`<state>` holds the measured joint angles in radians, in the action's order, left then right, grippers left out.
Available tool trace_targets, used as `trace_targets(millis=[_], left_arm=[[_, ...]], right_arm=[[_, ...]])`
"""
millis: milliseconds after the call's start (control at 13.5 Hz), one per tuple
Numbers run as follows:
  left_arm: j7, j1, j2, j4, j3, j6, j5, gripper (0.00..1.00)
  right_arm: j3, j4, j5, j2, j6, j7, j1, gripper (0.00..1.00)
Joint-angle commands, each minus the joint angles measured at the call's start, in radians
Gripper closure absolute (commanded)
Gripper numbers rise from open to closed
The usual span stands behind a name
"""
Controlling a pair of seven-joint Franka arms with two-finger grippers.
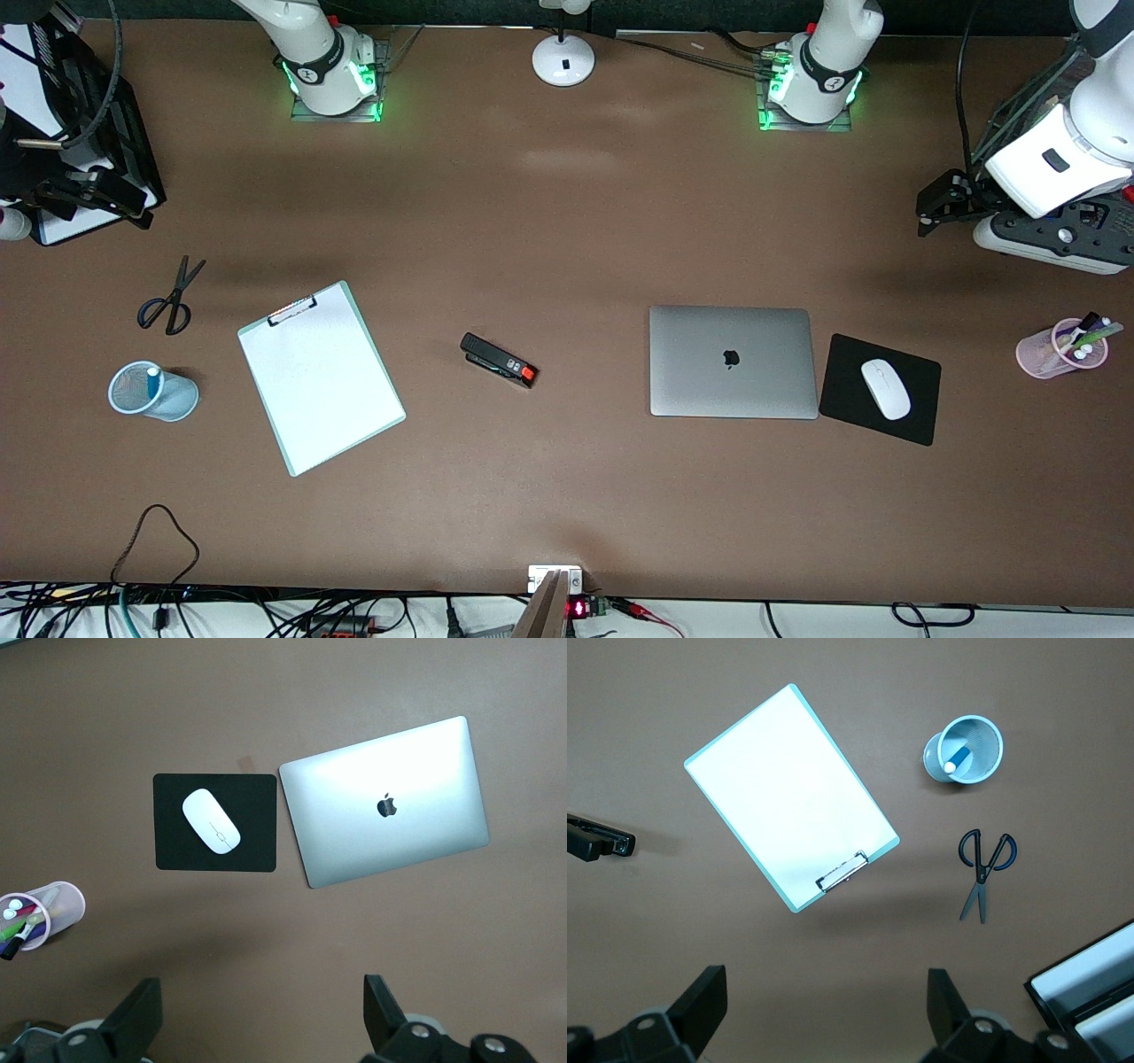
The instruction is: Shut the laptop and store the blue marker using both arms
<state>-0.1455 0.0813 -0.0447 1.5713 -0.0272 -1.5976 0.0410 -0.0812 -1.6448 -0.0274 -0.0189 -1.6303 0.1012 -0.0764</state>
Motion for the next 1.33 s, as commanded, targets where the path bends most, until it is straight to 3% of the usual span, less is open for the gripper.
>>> trace_targets(millis=[0,1257], left_arm=[[-0.022,0.006,-0.004,-0.019,0.009,0.016,0.005,0.00],[-0.011,0.006,-0.007,-0.019,0.010,0.016,0.000,0.00]], right_arm=[[0.005,0.020,-0.013,0.007,0.003,0.011,0.000,0.00],[0.011,0.019,0.010,0.008,-0.011,-0.089,-0.019,0.00]])
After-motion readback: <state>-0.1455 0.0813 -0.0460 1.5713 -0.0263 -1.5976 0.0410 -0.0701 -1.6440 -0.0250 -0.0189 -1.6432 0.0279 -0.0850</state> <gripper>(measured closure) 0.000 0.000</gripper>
